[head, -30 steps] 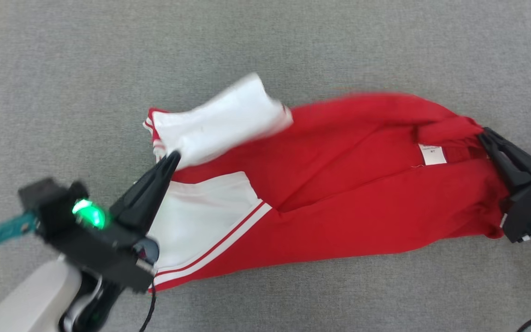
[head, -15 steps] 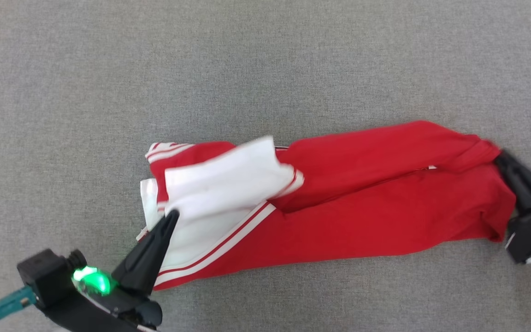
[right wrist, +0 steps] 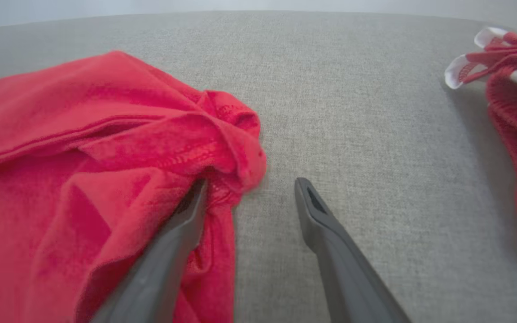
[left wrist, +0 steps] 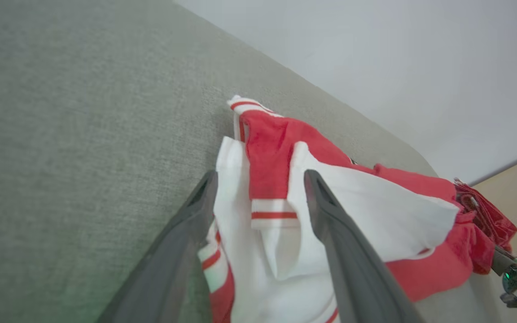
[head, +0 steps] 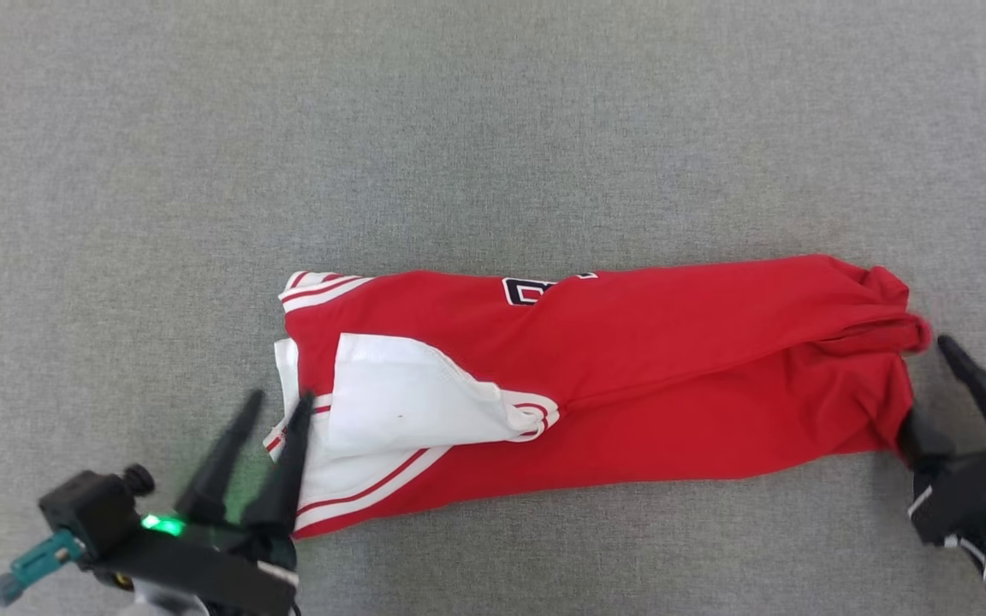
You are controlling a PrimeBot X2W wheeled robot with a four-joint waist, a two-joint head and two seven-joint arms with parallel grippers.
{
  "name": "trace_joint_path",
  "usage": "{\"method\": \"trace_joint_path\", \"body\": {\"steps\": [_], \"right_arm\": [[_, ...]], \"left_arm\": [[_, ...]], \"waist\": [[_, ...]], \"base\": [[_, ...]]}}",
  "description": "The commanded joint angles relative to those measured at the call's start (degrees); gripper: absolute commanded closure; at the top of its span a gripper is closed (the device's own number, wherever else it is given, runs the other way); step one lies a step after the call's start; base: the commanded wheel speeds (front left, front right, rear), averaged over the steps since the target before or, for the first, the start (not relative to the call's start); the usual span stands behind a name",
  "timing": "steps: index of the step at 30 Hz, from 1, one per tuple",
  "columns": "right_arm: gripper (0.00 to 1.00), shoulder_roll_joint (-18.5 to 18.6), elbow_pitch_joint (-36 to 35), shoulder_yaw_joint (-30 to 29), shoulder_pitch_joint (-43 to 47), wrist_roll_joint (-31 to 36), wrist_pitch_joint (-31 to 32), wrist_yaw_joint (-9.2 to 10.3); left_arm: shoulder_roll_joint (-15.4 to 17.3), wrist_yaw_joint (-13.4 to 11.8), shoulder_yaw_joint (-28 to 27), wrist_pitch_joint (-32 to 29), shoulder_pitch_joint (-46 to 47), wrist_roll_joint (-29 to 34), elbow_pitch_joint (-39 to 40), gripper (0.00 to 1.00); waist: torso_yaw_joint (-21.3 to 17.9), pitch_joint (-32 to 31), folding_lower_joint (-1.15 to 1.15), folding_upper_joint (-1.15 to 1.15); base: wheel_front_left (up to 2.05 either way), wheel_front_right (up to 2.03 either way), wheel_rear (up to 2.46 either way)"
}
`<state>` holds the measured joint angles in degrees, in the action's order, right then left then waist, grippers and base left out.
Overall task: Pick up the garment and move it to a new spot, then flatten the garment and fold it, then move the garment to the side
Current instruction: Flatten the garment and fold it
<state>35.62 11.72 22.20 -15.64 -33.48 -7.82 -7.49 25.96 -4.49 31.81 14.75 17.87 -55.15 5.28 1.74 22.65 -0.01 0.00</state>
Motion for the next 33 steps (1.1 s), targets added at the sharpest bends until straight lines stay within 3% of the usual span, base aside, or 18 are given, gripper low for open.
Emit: {"method": "trace_joint_path", "body": {"steps": [1, 6, 8, 13, 17, 24, 33], "right_arm": [[0.00, -1.59, -0.94, -1.87, 1.83, 1.04, -0.61, 0.01], [0.00, -6.72, -4.29, -8.24, 6.44, 4.37, -0.64, 0.01], [0.00, -7.77, -4.97, -9.80, 7.20, 5.40, -0.71, 0.01], [0.00, -14.25, -8.88, -18.18, 10.28, 10.42, -2.45, 0.01], [0.00, -19.37, -12.33, -22.17, 11.35, 13.80, -3.56, 0.01], [0.00, -25.17, -16.67, -21.81, 11.62, 19.29, -4.78, 0.01], [0.00, -28.54, -17.65, -19.58, 15.24, 22.99, -5.16, 0.01]], "left_arm": [[-0.80, -0.81, -1.87, 0.44, -0.65, 1.86, 0.04, 0.00], [-4.32, -4.35, -8.97, 0.37, -2.01, 10.59, 1.42, 0.00], [-5.20, -4.89, -10.32, 0.38, -2.27, 12.17, 1.93, 0.00], [-7.11, -7.48, -15.50, 0.39, -3.76, 21.76, 3.56, 0.00], [-8.23, -8.18, -18.44, 0.39, -4.63, 27.49, 4.33, 0.00], [-9.27, -7.97, -21.01, 0.40, -7.10, 34.78, 3.26, 0.00], [-9.71, -7.77, -20.55, 0.39, -9.69, 39.32, -0.04, 0.00]], "waist": [[-0.17, -0.43, 0.01, 0.00], [-0.81, -1.62, 0.01, 0.00], [-1.02, -1.94, 0.01, 0.00], [-1.96, -3.69, 0.01, 0.00], [-2.86, -5.21, 0.01, 0.00], [-4.38, -8.37, 0.01, 0.00], [-4.73, -11.62, 0.01, 0.00]], "base": [[0.00, 0.00, 0.00], [0.00, 0.00, 0.00], [0.00, 0.00, 0.00], [0.00, 0.00, 0.00], [0.00, 0.00, 0.00], [0.00, 0.00, 0.00], [0.00, 0.00, 0.00]]}}
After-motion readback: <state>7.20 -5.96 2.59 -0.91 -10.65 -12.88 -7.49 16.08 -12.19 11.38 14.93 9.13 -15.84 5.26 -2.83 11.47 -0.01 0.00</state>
